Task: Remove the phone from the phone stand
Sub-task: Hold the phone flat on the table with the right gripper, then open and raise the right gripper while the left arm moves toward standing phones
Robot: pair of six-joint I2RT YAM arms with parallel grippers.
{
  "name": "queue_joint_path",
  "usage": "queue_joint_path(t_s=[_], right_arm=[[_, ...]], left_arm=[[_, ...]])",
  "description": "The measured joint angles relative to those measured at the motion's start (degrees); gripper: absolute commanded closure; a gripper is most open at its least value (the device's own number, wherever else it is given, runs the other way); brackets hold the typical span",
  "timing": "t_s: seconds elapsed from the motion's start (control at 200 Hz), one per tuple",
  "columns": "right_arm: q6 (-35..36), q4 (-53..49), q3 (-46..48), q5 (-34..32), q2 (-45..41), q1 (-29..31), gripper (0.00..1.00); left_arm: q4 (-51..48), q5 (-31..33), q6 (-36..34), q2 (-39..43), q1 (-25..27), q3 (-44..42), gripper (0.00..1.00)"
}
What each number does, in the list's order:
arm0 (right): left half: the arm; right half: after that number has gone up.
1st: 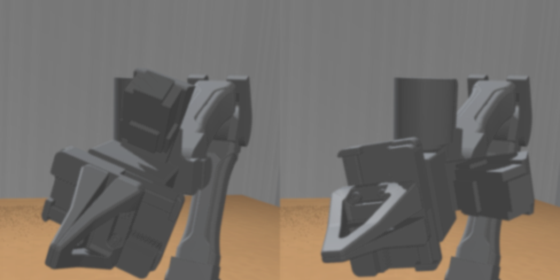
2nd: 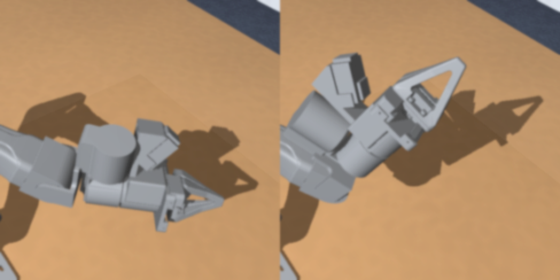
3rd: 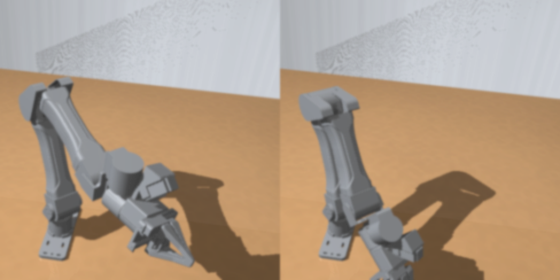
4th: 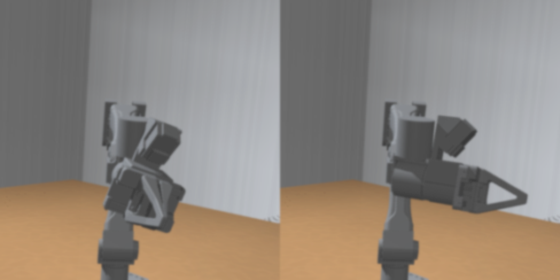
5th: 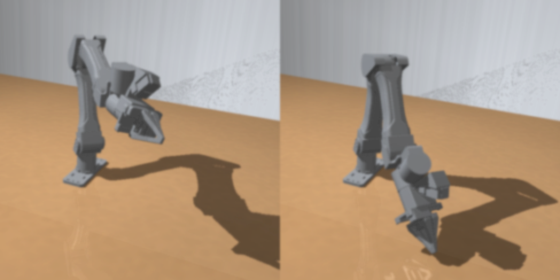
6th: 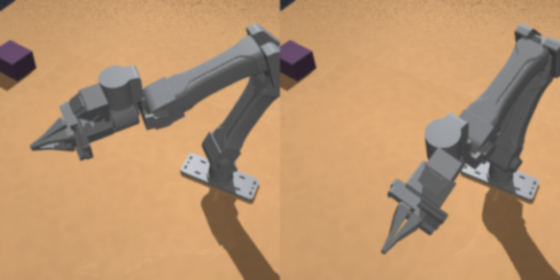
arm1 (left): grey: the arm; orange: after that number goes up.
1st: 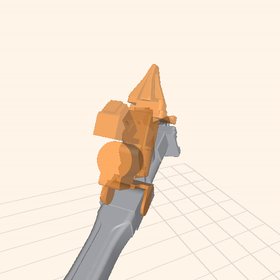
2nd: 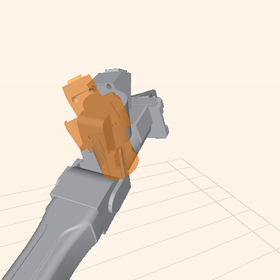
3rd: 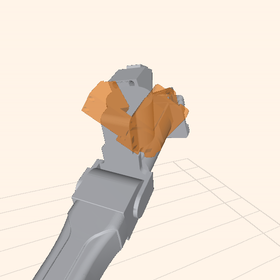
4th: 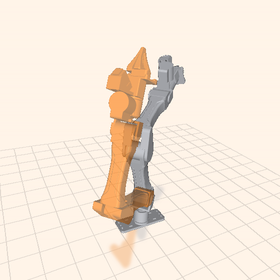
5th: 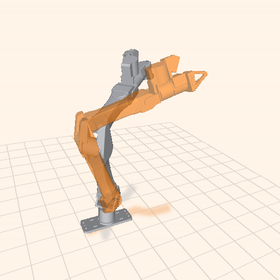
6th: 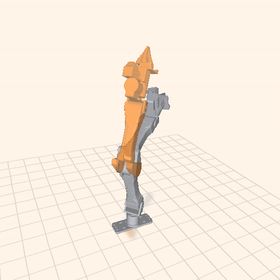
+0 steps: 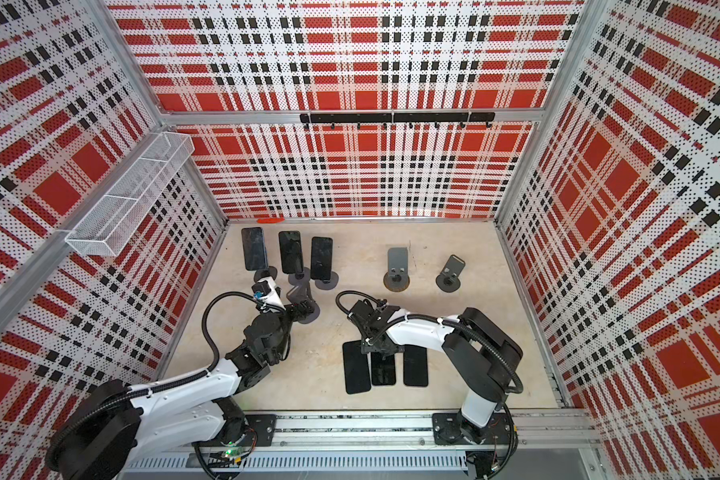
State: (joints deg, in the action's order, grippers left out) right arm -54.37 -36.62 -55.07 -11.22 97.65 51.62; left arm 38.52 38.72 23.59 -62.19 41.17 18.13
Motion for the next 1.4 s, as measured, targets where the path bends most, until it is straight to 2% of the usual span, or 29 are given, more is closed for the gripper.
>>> queue_joint_path(t_s=[0.696,0.907,1.077,1.403], right_arm=[[-1.22,0.04,0.94,-0.55,-0.87,0.04,0.20],[-1.97,-0.79,0.74,-1.18,-1.22,0.04,0.12],[-1.90,-2.71,0.00,-3.17,-3.91,0.02,0.10],[1.44,-3.63,-9.18,-11.08,-11.15,-0.52,0.10]], left_arm=[[0.00,-0.61,0.07,0.02,0.00,0.00,0.02],[0.00,-0.74,0.04,0.02,0.00,0.00,0.02],[-0.09,-0.74,0.02,0.59,0.00,0.00,0.02],[-4.15,-0.85,-0.31,6.75,-0.44,3.45,0.02]])
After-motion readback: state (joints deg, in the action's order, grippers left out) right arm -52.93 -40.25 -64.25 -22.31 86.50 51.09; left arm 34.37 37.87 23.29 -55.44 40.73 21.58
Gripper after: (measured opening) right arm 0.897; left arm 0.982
